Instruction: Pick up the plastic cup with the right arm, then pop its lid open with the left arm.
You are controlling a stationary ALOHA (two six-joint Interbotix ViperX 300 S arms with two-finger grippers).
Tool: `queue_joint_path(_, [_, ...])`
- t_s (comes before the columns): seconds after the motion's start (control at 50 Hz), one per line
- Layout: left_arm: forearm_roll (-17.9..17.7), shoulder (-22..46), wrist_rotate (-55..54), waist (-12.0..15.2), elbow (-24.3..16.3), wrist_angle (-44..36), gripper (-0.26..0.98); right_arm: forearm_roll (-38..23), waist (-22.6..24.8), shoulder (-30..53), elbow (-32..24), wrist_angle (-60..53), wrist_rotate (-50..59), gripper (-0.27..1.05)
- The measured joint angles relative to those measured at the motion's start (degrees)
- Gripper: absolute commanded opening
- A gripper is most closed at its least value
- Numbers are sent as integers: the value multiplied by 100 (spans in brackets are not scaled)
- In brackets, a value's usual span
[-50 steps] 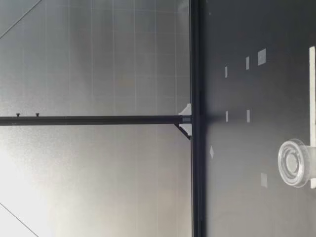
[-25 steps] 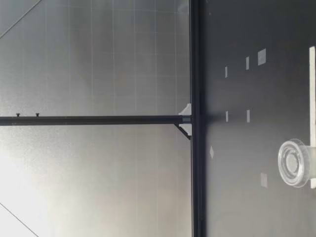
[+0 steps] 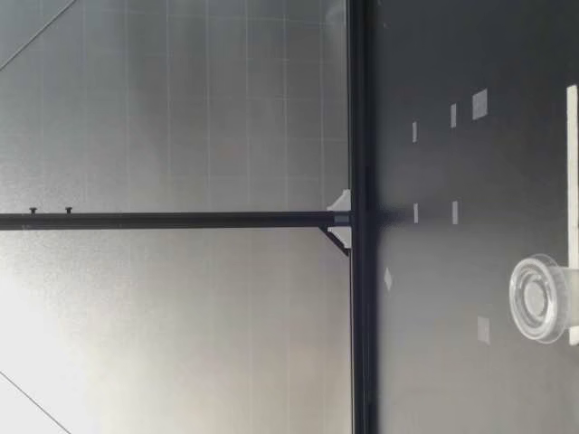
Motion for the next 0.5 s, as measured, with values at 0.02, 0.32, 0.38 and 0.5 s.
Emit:
queue_joint_path(0.02, [0,62,9,0,-26,0,-2,0,0,53,-9,-9,18,6])
queue_joint_path(0.32, [-9,1090,-44,0,-229,0,-2,0,0,1151,-149,-299,325,29])
queue_joint_path(0.38, [0,1292,-70,-9,-264,0,-1,0,0,1441,-193,-413,343,34])
queue_joint_path(0.5, [-9,1644,-88,-9,-360,0,4,0,0,2109,-404,-668,343,43])
